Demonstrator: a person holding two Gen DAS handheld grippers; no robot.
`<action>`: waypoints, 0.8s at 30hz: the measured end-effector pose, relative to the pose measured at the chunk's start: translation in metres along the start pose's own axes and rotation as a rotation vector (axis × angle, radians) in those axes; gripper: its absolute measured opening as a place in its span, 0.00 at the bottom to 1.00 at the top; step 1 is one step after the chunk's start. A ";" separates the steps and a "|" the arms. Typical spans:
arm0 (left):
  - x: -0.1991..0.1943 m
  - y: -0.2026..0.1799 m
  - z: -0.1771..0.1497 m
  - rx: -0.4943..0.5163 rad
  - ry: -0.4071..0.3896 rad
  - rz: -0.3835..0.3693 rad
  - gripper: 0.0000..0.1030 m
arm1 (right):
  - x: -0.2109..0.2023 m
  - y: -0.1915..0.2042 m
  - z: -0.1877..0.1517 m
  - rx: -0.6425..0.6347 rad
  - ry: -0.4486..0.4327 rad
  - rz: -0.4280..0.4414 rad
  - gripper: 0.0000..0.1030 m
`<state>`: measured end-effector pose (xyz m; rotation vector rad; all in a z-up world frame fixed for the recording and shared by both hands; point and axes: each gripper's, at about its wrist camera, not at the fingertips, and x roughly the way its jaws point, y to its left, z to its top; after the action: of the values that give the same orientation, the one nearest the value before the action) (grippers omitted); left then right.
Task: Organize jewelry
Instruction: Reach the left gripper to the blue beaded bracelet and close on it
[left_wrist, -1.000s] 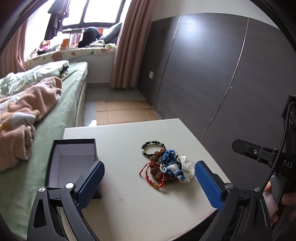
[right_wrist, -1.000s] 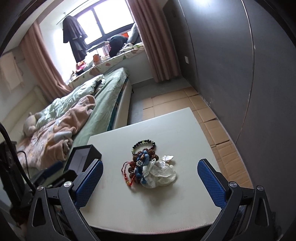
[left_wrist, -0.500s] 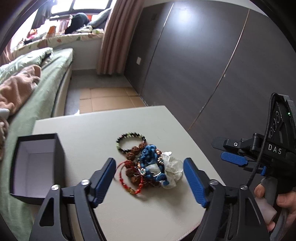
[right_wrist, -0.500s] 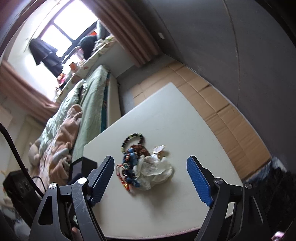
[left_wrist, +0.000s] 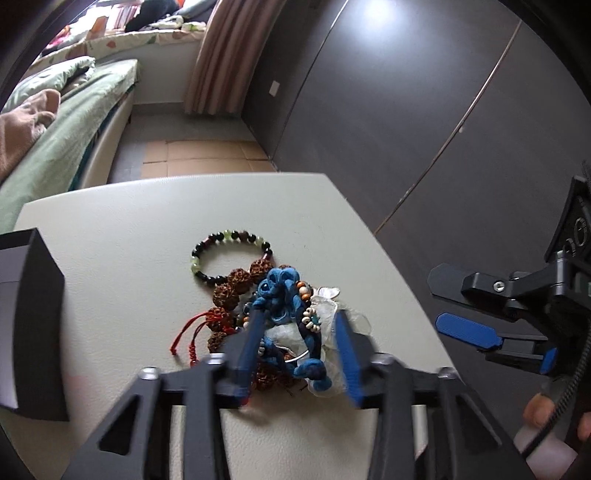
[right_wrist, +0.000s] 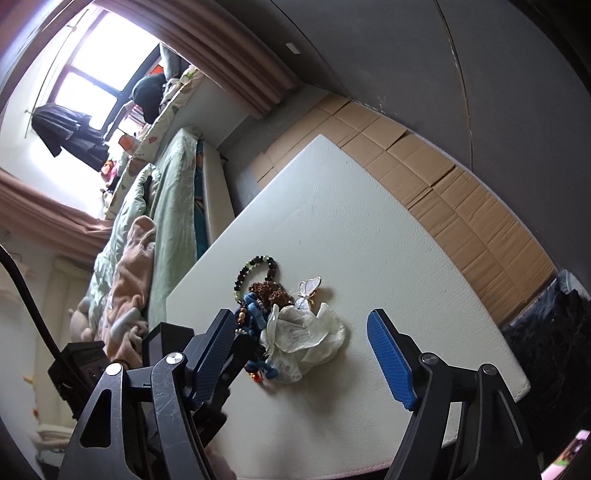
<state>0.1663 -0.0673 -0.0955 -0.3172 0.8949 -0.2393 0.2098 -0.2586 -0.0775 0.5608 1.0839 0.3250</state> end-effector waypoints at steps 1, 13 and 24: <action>0.003 0.001 -0.001 -0.002 0.015 -0.001 0.10 | 0.002 0.000 0.000 0.002 0.004 -0.001 0.73; -0.031 0.013 0.008 -0.050 -0.058 -0.024 0.10 | 0.035 -0.011 -0.003 0.045 0.102 -0.013 0.67; -0.080 0.022 0.011 -0.041 -0.127 -0.021 0.10 | 0.065 -0.012 -0.008 0.051 0.151 -0.034 0.33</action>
<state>0.1289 -0.0181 -0.0395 -0.3764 0.7722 -0.2180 0.2316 -0.2330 -0.1354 0.5696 1.2489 0.3145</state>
